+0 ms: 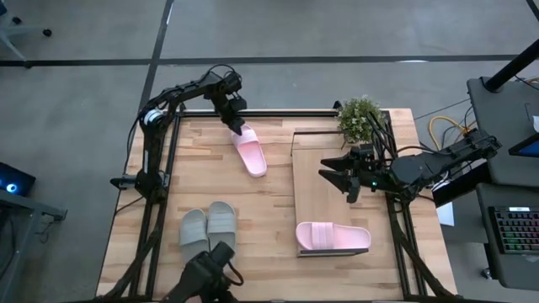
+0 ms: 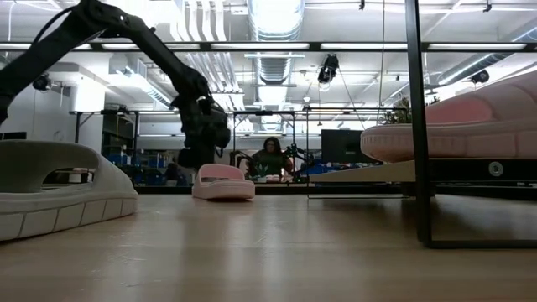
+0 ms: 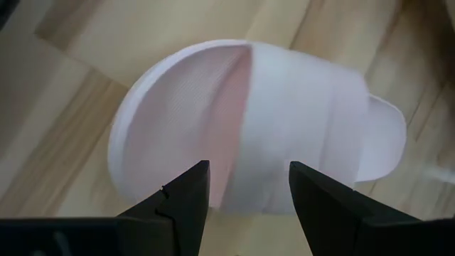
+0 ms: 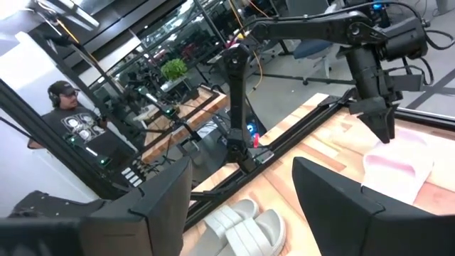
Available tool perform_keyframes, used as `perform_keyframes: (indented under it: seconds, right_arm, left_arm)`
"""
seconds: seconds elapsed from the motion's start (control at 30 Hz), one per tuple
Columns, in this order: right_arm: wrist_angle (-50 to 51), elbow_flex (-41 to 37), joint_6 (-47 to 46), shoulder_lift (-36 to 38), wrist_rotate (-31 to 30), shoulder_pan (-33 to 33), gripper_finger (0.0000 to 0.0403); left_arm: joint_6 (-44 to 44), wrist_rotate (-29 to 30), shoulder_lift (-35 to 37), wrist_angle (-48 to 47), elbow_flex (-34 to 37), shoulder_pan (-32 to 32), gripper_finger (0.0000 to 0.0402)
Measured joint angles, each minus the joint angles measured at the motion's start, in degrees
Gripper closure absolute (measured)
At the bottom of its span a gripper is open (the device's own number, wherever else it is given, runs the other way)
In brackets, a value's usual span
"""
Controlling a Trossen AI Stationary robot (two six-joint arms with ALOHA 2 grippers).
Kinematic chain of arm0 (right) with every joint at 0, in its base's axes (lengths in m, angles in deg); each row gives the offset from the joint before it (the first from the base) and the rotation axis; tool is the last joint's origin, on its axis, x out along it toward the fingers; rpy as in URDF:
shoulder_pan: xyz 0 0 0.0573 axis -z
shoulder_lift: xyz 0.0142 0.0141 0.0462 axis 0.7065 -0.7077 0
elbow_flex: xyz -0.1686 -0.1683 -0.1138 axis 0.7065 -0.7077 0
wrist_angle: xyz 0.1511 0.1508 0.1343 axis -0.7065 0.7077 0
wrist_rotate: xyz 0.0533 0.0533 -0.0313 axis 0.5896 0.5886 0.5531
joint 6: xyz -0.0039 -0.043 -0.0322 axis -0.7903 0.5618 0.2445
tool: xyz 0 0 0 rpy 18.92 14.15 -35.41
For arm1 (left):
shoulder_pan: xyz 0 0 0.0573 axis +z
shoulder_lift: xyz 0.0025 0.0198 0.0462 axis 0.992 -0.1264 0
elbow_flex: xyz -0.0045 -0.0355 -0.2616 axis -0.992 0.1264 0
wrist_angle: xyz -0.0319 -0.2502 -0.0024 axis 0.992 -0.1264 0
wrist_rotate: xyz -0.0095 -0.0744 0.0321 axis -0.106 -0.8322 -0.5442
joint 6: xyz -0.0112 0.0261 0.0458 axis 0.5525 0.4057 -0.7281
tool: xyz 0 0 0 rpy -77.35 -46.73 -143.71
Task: Pick and place slides into the shelf
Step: Put the pink slide on the shelf
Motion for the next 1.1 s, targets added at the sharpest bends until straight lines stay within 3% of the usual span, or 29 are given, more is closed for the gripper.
perform_keyframes:
  seconds: [0.53, 1.1]
  right_arm:
    - [0.12, 0.0, 0.53, 0.0, 0.0, 0.0, 0.0164]
    - [0.15, 0.0, 1.11, 0.0, 0.0, 0.0, 0.017]
  left_arm:
    - [-1.79, 1.45, -0.42, -3.19, 0.38, 0.99, 0.0223]
    - [-4.74, -4.4, -0.46, -3.67, 0.81, 0.99, 0.0223]
